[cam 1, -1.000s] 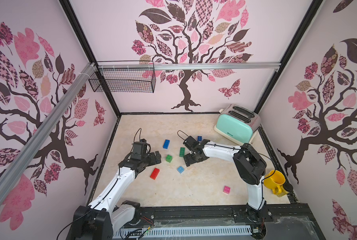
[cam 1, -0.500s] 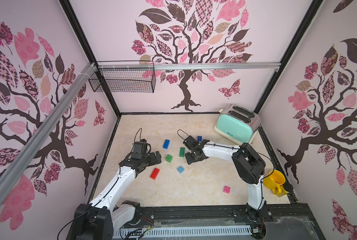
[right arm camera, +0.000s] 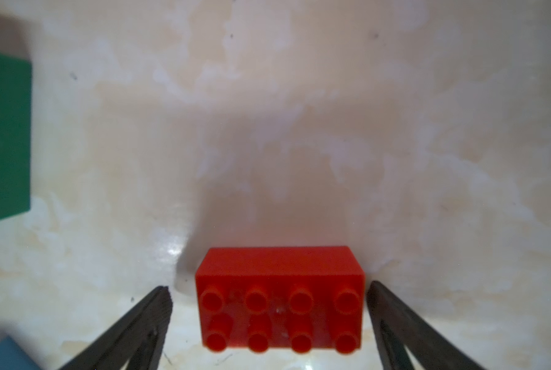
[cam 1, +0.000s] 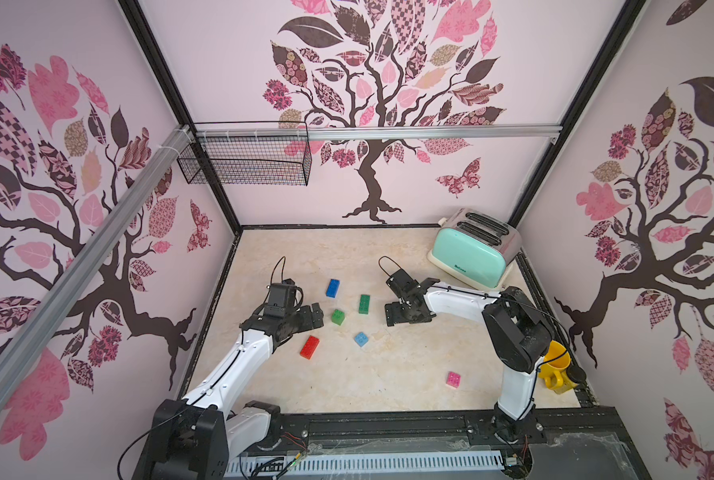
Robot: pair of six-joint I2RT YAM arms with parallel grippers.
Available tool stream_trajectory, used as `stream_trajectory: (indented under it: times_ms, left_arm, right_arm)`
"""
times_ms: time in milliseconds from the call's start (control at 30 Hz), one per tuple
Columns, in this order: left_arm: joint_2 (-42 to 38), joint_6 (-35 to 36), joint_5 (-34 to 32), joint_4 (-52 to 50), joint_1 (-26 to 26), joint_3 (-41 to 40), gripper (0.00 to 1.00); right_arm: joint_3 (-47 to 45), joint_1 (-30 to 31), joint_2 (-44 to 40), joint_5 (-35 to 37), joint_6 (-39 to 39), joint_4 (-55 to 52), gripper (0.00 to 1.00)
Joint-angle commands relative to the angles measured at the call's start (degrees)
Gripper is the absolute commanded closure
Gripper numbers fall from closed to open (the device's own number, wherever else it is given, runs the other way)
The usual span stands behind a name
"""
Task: Assemble a carrot with lego
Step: Adjust the lego brick at the center of the board, then pick up the lego brick from the center of the board.
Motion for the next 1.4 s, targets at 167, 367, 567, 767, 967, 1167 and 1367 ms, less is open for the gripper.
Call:
stream_trajectory:
  times_ms: [167, 367, 567, 767, 967, 1167, 1367]
  left_arm:
    - [0.68, 0.42, 1.27, 1.14, -0.67, 0.61, 0.02]
    - [1.98, 0.77, 3.06, 1.77, -1.02, 0.8, 0.02]
    - [2.55, 0.95, 4.85, 2.39, -1.17, 0.88, 0.02]
    - [3.35, 0.78, 5.8, 2.85, -1.55, 0.88, 0.02]
    - [3.15, 0.81, 5.62, 2.58, -1.63, 0.84, 0.02]
    - [3.3, 0.7, 5.55, 2.41, -1.82, 0.79, 0.02]
    - [3.6, 0.7, 5.53, 2.5, -2.16, 0.8, 0.02]
  right_arm:
    - [-9.07, 0.31, -14.27, -2.62, 12.52, -6.71, 0.01]
    - [-20.58, -0.69, -27.9, -4.12, 20.4, -7.98, 0.01]
    - [-31.52, -1.26, -38.07, -6.12, 28.52, -9.8, 0.11]
    - [-34.14, -1.8, -41.9, -4.27, 30.55, -13.62, 0.23]
    - [-35.58, -1.78, -42.4, -4.05, 30.88, -16.24, 0.28]
    - [-37.21, -1.78, -44.07, -4.77, 31.14, -17.55, 0.32]
    - [-38.01, -1.73, -45.87, -6.46, 31.42, -17.13, 0.36]
